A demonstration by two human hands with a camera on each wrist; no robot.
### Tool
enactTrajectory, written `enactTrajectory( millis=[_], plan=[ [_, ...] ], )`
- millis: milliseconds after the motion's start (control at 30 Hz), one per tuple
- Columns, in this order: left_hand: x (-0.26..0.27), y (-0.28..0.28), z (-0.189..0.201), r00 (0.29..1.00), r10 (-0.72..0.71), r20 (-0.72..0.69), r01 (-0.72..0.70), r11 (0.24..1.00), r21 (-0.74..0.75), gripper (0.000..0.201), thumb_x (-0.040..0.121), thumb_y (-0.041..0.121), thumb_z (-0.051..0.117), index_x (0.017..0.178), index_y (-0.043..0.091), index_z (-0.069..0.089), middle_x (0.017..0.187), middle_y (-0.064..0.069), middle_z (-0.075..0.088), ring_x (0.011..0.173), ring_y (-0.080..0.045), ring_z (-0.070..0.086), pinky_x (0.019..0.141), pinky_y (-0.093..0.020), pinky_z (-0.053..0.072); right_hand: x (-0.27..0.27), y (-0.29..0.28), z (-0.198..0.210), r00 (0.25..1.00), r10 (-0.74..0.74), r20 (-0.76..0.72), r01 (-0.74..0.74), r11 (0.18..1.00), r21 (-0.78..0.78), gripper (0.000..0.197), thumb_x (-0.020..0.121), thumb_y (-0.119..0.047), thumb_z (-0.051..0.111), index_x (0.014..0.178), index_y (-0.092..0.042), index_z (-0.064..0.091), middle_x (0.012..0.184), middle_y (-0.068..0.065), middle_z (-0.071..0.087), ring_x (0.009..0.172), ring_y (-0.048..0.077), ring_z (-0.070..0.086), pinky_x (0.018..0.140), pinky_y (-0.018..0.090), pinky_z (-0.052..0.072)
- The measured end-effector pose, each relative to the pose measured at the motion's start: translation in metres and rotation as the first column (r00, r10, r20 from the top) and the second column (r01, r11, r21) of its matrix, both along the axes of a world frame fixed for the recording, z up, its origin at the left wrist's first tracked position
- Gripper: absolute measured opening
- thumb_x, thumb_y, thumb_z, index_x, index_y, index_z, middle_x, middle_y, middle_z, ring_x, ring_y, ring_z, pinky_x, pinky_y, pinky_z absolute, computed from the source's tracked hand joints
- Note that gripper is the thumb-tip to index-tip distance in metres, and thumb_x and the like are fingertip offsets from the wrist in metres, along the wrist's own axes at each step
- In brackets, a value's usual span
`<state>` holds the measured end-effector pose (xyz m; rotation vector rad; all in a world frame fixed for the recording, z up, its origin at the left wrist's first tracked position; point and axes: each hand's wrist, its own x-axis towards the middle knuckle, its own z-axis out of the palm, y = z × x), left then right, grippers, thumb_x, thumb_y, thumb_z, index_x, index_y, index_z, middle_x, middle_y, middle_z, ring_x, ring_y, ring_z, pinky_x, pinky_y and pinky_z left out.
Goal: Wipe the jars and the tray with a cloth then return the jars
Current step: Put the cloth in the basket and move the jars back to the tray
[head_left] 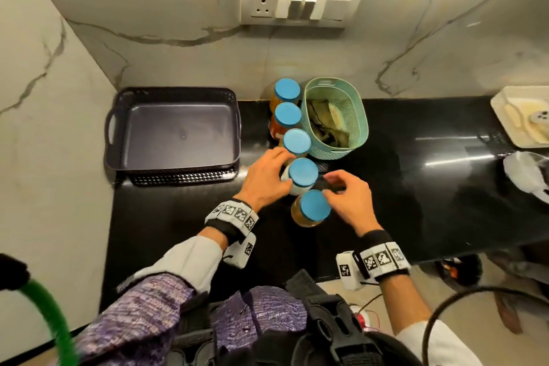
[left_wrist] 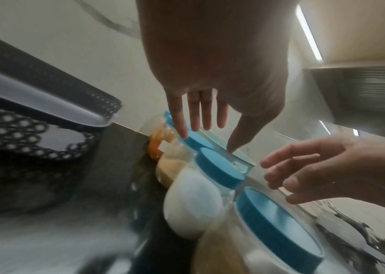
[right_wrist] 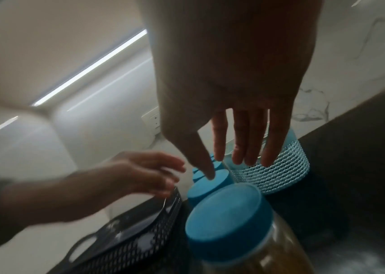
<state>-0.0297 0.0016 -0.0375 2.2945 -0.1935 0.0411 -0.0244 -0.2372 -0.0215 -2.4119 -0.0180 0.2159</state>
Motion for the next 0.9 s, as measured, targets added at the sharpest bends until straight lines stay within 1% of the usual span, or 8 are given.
enactTrajectory(
  millis=[100, 167, 233, 400, 500, 600, 767, 900],
  plan=[
    [0.011, -0.029, 0.001, 0.998, -0.022, -0.063, 0.027, 0.997, 0.077, 0.054, 0.075, 0.021, 0.077, 0.127, 0.013, 0.066, 0.129, -0.002, 0.062, 0.123, -0.024, 0.056, 0.092, -0.042, 0.054, -0.02, 0.0, -0.011, 0.97, 0.242, 0.005, -0.241, 0.969, -0.056, 0.066, 0.068, -0.032, 0.081, 0.13, -0.024, 0.062, 0.125, -0.006, 0.062, 0.114, 0.011, 0.06, 0.099, 0.032, 0.052],
    [0.015, -0.042, -0.001, 0.995, 0.008, -0.102, 0.005, 0.992, 0.123, 0.056, 0.078, 0.027, 0.078, 0.13, 0.011, 0.065, 0.13, -0.004, 0.061, 0.124, -0.026, 0.055, 0.09, -0.046, 0.055, -0.028, 0.006, -0.024, 0.932, 0.364, -0.001, -0.361, 0.925, -0.115, 0.08, 0.067, -0.038, 0.079, 0.14, -0.019, 0.053, 0.137, 0.001, 0.056, 0.126, 0.019, 0.054, 0.107, 0.035, 0.047],
    [0.018, -0.049, -0.004, 0.99, 0.042, -0.132, -0.022, 0.988, 0.153, 0.057, 0.08, 0.031, 0.074, 0.132, 0.011, 0.063, 0.131, -0.005, 0.061, 0.125, -0.027, 0.054, 0.091, -0.049, 0.055, -0.031, 0.01, -0.034, 0.917, 0.399, -0.016, -0.397, 0.907, -0.139, 0.081, 0.07, -0.036, 0.077, 0.143, -0.018, 0.049, 0.141, 0.003, 0.054, 0.128, 0.025, 0.054, 0.107, 0.04, 0.048],
    [0.025, -0.065, -0.01, 0.981, 0.107, -0.162, -0.07, 0.973, 0.22, 0.061, 0.08, 0.035, 0.08, 0.131, 0.01, 0.06, 0.13, -0.008, 0.059, 0.124, -0.029, 0.053, 0.092, -0.048, 0.053, -0.029, -0.013, -0.034, 0.946, 0.322, 0.033, -0.315, 0.939, -0.138, 0.084, 0.07, -0.044, 0.083, 0.145, -0.022, 0.052, 0.136, 0.0, 0.059, 0.12, 0.021, 0.054, 0.101, 0.037, 0.049],
    [0.025, -0.073, -0.011, 0.976, 0.144, -0.163, -0.095, 0.957, 0.275, 0.07, 0.074, 0.037, 0.087, 0.132, 0.011, 0.057, 0.13, -0.008, 0.057, 0.122, -0.03, 0.053, 0.087, -0.047, 0.051, -0.023, -0.04, -0.03, 0.97, 0.243, -0.007, -0.241, 0.96, -0.141, 0.086, 0.067, -0.044, 0.086, 0.144, -0.026, 0.053, 0.133, -0.003, 0.06, 0.121, 0.018, 0.054, 0.102, 0.033, 0.044],
    [0.022, -0.086, -0.015, 0.977, 0.183, -0.114, -0.139, 0.939, 0.313, 0.067, 0.073, 0.032, 0.086, 0.13, 0.011, 0.058, 0.127, -0.01, 0.057, 0.117, -0.032, 0.054, 0.081, -0.047, 0.053, -0.019, -0.07, -0.027, 0.976, 0.211, -0.048, -0.216, 0.966, -0.144, 0.085, 0.068, -0.042, 0.089, 0.144, -0.024, 0.054, 0.131, -0.002, 0.06, 0.121, 0.019, 0.055, 0.104, 0.033, 0.044],
    [0.021, -0.066, -0.017, 0.972, 0.169, -0.163, -0.145, 0.978, 0.149, 0.068, 0.061, 0.023, 0.09, 0.124, 0.014, 0.066, 0.121, -0.009, 0.065, 0.11, -0.034, 0.059, 0.091, -0.048, 0.052, -0.008, -0.092, -0.024, 0.991, 0.072, -0.115, -0.071, 0.997, 0.014, 0.076, 0.067, -0.046, 0.093, 0.135, -0.028, 0.063, 0.123, -0.004, 0.067, 0.113, 0.013, 0.061, 0.102, 0.038, 0.053],
    [0.019, -0.027, -0.004, 0.927, 0.181, -0.327, -0.19, 0.982, 0.005, 0.078, 0.045, 0.045, 0.089, 0.119, 0.026, 0.072, 0.111, 0.001, 0.07, 0.102, -0.021, 0.066, 0.091, -0.04, 0.056, 0.006, -0.089, -0.015, 0.993, 0.001, -0.121, 0.015, 0.992, 0.126, 0.066, 0.066, -0.051, 0.094, 0.125, -0.032, 0.069, 0.114, -0.005, 0.069, 0.106, 0.012, 0.064, 0.095, 0.035, 0.056]
  ],
)
